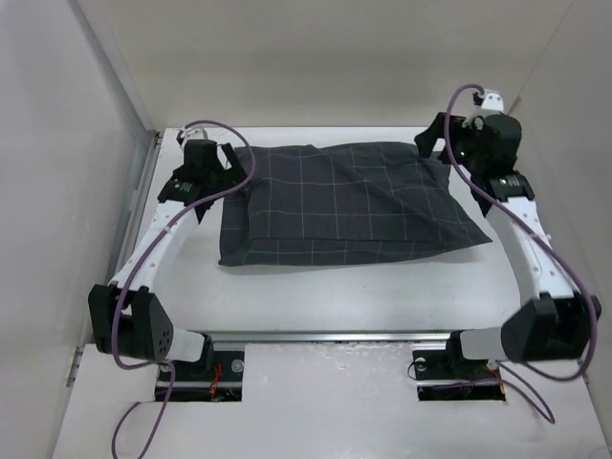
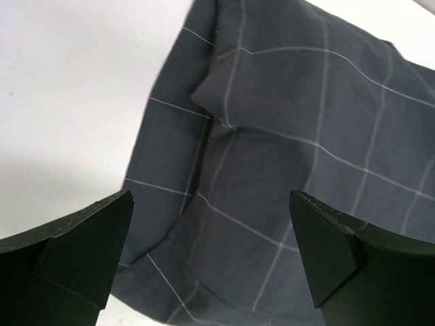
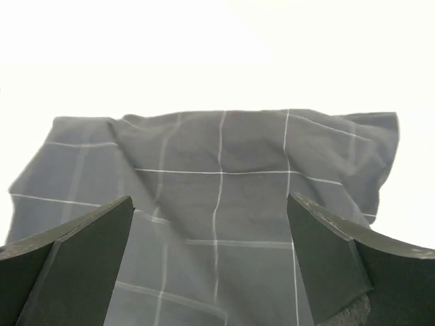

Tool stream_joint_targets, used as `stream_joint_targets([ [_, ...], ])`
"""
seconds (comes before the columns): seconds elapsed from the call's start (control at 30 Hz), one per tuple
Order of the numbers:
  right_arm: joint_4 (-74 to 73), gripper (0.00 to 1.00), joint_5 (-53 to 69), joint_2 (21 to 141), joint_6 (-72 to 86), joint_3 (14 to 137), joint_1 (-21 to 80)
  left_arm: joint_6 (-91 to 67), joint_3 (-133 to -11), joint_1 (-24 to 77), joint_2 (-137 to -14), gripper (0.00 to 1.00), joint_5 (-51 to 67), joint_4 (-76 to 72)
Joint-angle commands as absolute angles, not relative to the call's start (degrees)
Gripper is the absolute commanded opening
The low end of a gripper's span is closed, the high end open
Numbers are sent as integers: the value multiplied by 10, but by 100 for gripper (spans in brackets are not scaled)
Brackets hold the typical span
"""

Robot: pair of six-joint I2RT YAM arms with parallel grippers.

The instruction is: Put the pillow into the pillowcase

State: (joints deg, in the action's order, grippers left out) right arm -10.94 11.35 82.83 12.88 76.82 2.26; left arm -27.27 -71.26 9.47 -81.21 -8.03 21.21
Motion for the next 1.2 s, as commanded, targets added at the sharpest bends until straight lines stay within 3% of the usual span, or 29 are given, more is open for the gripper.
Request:
stream_joint_targets([
  [0.0,-94,100,66,744,138,718,18,-280,-685,107,-732,100,-96,167],
  [0.27,-116,100,47,647,162,620,18,-358,-583,157,-732,100,-106,199],
  [0.4,-121,100,52,640,162,603,18,-376,-517,174,-738,75,-95,181],
  [0.53,-121,100,66,640,162,592,18,-406,-495,206,-758,62,-106,209],
  [0.67,-121,100,85,635,162,579,18,-433,-461,249,-738,62,-125,243],
  [0.73,-115,100,85,635,167,573,18,-433,-438,260,-727,67,-94,208],
  [0.83,-115,100,85,640,167,573,18,-433,-403,266,-735,67,-70,150],
  [0.9,-115,100,85,640,167,573,18,-433,-403,266,-771,58,-64,135],
  [0.93,-115,100,85,640,167,578,18,-433,-412,266,-786,46,-59,135],
  [0.97,-122,100,85,640,167,578,18,-428,-417,272,-801,27,-59,135],
  [1.0,-122,100,85,640,167,584,18,-428,-428,272,-824,0,-59,147],
  [1.17,-138,100,49,635,167,589,18,-497,-428,286,-861,0,-123,242],
])
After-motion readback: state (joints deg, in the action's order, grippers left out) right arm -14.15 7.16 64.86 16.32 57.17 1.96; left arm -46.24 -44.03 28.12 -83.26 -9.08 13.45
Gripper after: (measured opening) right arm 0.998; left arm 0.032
